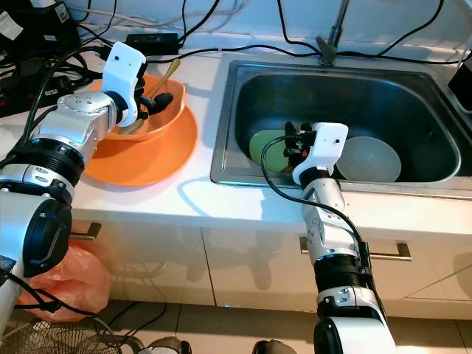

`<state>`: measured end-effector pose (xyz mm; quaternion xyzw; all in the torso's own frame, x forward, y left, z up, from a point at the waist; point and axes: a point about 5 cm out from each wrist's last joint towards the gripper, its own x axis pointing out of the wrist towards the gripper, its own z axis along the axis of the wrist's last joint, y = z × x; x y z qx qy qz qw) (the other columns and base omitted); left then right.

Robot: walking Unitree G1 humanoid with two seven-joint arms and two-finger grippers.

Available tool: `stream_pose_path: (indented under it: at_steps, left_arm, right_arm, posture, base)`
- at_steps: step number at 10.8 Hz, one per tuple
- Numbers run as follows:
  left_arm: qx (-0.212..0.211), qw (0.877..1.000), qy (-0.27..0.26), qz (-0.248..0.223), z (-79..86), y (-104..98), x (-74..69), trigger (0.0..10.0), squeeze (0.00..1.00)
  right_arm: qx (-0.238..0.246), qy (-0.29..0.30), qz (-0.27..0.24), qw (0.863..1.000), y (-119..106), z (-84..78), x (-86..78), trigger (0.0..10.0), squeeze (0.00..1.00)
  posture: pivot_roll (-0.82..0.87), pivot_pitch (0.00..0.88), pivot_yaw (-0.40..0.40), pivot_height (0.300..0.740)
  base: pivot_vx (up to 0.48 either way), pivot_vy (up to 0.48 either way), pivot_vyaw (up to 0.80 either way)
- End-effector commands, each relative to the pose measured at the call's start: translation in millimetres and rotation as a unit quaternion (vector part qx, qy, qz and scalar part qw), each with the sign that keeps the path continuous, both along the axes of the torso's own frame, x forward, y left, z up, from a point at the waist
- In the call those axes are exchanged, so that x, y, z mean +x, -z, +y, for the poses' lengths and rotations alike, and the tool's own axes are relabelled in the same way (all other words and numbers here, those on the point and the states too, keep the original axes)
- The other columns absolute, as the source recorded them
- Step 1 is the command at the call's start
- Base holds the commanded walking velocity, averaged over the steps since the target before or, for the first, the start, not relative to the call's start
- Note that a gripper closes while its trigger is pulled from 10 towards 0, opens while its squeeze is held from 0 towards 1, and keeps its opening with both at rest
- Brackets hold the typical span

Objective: Kitchen organization

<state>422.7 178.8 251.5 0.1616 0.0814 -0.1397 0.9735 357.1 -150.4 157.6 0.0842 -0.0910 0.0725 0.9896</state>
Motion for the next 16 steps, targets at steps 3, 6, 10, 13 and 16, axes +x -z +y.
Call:
stream_pose_path:
  at_steps: [3,6,10,13,16]
  left_arm:
    - [-0.008,1.000,-0.026,-0.011,-0.2,-7.5,2.2,10.0,0.00]
    - [-0.026,0.999,-0.042,-0.003,2.5,-0.2,1.6,10.0,0.00]
    - [-0.047,0.998,-0.035,0.025,-4.3,18.3,-0.5,0.0,0.00]
    - [-0.053,0.998,-0.032,0.028,-7.1,20.3,-0.6,0.0,0.00]
    - [-0.059,0.998,-0.035,0.016,-4.9,15.6,-0.2,0.0,0.00]
  right_arm:
    - [-0.005,0.004,0.017,1.000,8.9,-4.9,-8.7,10.0,0.00]
    - [-0.011,0.002,0.024,1.000,12.1,-7.4,-16.0,10.0,0.00]
    - [-0.019,-0.001,0.037,0.999,14.3,-9.9,-24.3,10.0,0.00]
    - [-0.023,-0.009,0.043,0.999,12.0,-8.1,-24.2,10.0,0.00]
    - [-0.023,-0.012,0.043,0.999,10.3,-6.4,-22.0,10.0,0.00]
  posture:
    - [0.03,0.103,0.005,0.740]
    - [0.02,0.136,-0.011,0.740]
    - [0.00,0.171,-0.029,0.740]
    - [0.01,0.167,-0.037,0.740]
    - [0.02,0.156,-0.042,0.740]
  base:
    - [0.000,0.000,0.00]
    - [0.000,0.000,0.00]
    - [0.000,0.000,0.00]
    - [0.000,0.000,0.00]
    - [0.000,0.000,0.00]
